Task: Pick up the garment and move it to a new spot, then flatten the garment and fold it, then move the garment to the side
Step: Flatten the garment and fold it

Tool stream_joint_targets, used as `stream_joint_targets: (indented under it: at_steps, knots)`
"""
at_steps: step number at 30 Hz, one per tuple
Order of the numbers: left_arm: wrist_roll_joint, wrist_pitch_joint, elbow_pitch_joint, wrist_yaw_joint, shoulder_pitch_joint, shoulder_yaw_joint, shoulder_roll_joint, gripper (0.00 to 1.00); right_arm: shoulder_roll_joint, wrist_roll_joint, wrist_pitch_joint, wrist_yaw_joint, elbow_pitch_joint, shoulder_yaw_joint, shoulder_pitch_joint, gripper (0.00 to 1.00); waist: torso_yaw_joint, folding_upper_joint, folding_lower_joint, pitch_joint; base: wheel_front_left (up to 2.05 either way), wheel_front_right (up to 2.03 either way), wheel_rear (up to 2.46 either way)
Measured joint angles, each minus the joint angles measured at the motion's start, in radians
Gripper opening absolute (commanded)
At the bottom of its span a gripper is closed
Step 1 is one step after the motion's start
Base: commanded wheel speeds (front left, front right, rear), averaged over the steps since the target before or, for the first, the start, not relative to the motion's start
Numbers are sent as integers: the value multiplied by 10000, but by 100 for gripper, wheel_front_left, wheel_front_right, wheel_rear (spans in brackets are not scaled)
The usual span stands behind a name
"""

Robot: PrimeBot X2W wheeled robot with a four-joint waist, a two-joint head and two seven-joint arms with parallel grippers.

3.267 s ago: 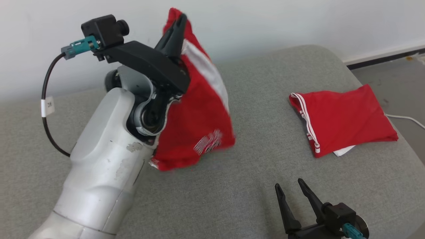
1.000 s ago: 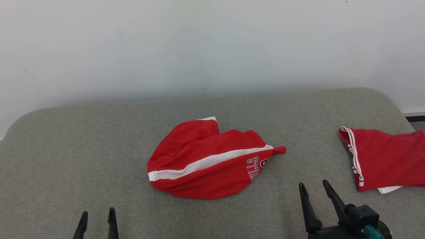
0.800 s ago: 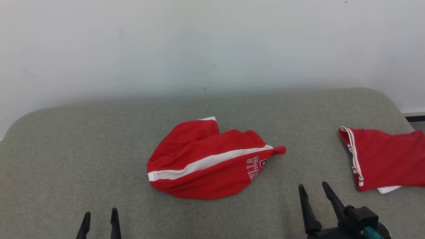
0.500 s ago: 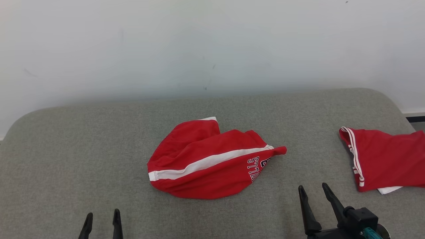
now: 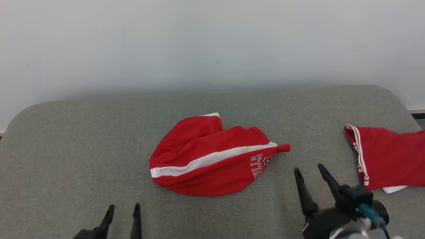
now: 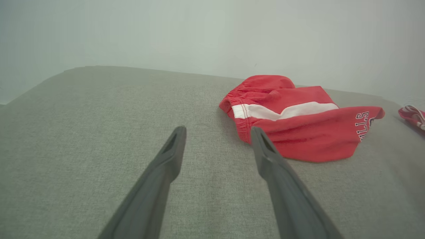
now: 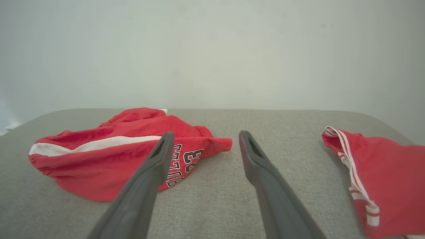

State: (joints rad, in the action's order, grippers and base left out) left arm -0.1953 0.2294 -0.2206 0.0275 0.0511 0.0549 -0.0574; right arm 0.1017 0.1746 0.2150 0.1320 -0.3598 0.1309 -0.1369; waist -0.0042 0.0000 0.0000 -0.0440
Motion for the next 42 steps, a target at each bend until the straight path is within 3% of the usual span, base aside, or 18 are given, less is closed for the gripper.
stream_joint_targets:
  at_steps: [14,23,34,35,36,37,38,42]
  knots:
    - [-522,-2502,-2414,487,-3577,836,33,100,570,654,-4054,0,-2495,349,-3991,100,171,1,3,880,0,0,0]
    - [-943,-3085,-3530,324,-4791,1484,61,100,805,805,-4742,0,-4332,823,-5970,100,454,1,3,1632,0,0,0]
    - [-1352,-2798,-3939,244,-5394,1967,71,100,665,1174,-5509,0,-5843,1429,-7391,100,581,2,2,2216,0,0,0]
    - [-1455,-2729,-3958,255,-5439,2046,71,57,683,1204,-5509,0,-5944,1469,-7428,100,613,2,3,2243,0,0,0]
    - [-1515,-2642,-3962,265,-5487,2132,71,39,708,1237,-5496,0,-6023,1490,-7451,100,649,2,2,2268,0,0,0]
    - [-1570,-2550,-3967,288,-5552,2203,71,6,723,1275,-5490,0,-6109,1505,-7464,100,682,1,2,2292,0,0,0]
    - [-1616,-2458,-3967,334,-5613,2266,71,0,742,1338,-5476,0,-6205,1528,-7462,100,713,1,2,2312,0,0,0]
    - [-1720,-2289,-4119,330,-5726,2428,73,0,798,1505,-5344,0,-6523,1586,-7452,100,786,1,1,2386,0,0,0]
